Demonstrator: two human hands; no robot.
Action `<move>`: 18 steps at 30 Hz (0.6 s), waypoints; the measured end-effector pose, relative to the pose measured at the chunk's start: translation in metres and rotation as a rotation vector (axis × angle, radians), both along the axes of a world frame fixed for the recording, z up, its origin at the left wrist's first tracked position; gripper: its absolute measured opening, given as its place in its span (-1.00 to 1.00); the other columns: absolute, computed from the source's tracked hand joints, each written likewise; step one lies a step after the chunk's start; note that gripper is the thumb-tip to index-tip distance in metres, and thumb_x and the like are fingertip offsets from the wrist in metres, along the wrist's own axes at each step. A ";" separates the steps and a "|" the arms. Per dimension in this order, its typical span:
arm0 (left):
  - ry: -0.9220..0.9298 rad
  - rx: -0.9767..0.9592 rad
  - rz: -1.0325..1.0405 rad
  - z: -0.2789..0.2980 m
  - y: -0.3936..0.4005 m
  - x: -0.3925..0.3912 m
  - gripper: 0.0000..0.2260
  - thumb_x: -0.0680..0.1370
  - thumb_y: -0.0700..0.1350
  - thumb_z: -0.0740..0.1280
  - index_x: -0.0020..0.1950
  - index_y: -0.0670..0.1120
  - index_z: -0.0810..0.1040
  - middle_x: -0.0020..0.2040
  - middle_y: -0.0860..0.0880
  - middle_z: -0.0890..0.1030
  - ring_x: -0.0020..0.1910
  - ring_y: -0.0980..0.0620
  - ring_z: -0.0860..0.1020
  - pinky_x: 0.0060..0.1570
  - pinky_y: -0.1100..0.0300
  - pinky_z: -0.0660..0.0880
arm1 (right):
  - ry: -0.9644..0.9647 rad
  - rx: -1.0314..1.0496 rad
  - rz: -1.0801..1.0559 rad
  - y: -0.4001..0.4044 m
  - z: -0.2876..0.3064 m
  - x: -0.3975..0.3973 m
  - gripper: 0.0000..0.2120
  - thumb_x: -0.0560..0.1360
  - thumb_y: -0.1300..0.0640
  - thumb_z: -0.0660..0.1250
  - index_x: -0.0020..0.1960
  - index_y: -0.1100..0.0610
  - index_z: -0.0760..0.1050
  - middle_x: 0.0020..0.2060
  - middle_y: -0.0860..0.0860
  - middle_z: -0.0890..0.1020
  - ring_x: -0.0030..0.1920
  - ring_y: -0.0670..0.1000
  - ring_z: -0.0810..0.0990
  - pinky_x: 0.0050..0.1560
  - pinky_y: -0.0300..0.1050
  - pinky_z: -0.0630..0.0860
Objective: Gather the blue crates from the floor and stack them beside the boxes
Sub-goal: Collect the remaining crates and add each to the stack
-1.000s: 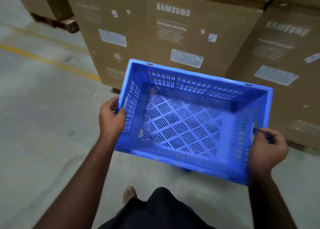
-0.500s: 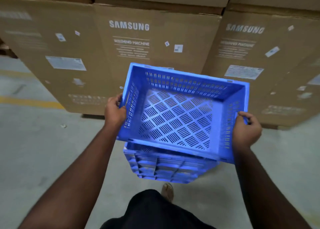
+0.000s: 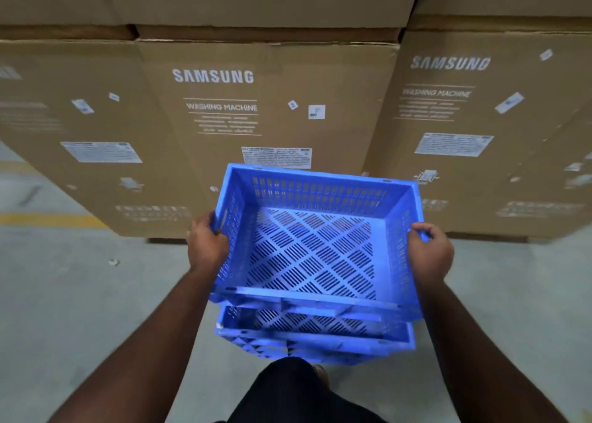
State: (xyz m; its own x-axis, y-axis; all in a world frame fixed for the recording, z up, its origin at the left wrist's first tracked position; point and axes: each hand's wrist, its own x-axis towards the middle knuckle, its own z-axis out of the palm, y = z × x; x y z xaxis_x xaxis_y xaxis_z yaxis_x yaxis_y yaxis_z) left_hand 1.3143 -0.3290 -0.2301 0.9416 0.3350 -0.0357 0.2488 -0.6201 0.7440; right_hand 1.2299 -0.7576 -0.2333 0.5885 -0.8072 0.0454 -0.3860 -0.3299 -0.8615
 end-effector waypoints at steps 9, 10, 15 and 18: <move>-0.004 0.060 -0.093 0.003 0.011 0.005 -0.53 0.43 -0.21 0.31 0.35 -0.10 0.56 0.16 -0.21 0.64 0.15 -0.26 0.61 0.18 -0.13 0.55 | 0.258 -0.019 0.166 -0.005 0.005 -0.052 -0.39 0.50 0.11 0.47 0.49 0.05 0.35 0.32 0.11 0.62 0.24 0.21 0.63 0.23 0.12 0.50; 0.008 0.129 -0.131 0.001 0.016 0.003 -0.52 0.44 -0.23 0.38 0.38 -0.11 0.54 0.16 -0.24 0.63 0.15 -0.28 0.59 0.19 -0.13 0.53 | 0.328 -0.030 0.163 -0.003 0.001 -0.064 -0.41 0.52 0.08 0.45 0.50 0.05 0.35 0.32 0.14 0.62 0.24 0.26 0.62 0.22 0.14 0.49; 0.248 0.127 -0.183 -0.009 0.024 -0.009 -0.71 0.49 -0.15 0.36 0.20 -0.14 0.54 0.07 -0.25 0.65 0.06 -0.30 0.62 0.01 -0.04 0.51 | 0.413 -0.046 0.102 0.009 -0.011 -0.087 -0.52 0.46 -0.09 0.25 0.27 0.13 0.58 0.05 0.25 0.70 0.09 0.34 0.64 0.05 0.12 0.52; 0.215 0.101 -0.161 -0.005 0.017 0.000 -0.79 0.53 -0.17 0.35 0.16 -0.15 0.55 0.02 -0.25 0.66 0.02 -0.30 0.63 -0.02 -0.03 0.52 | 0.363 -0.073 0.074 0.007 -0.009 -0.075 -0.60 0.52 -0.04 0.29 0.23 0.18 0.60 0.04 0.27 0.70 0.08 0.35 0.64 0.06 0.12 0.52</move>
State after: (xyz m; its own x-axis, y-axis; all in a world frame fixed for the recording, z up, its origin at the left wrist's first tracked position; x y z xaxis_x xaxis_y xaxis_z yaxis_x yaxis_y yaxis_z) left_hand 1.3139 -0.3125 -0.2352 0.9573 0.1938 -0.2144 0.2866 -0.7326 0.6174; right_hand 1.1548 -0.7509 -0.2421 0.6331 -0.7645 -0.1211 -0.6351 -0.4236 -0.6459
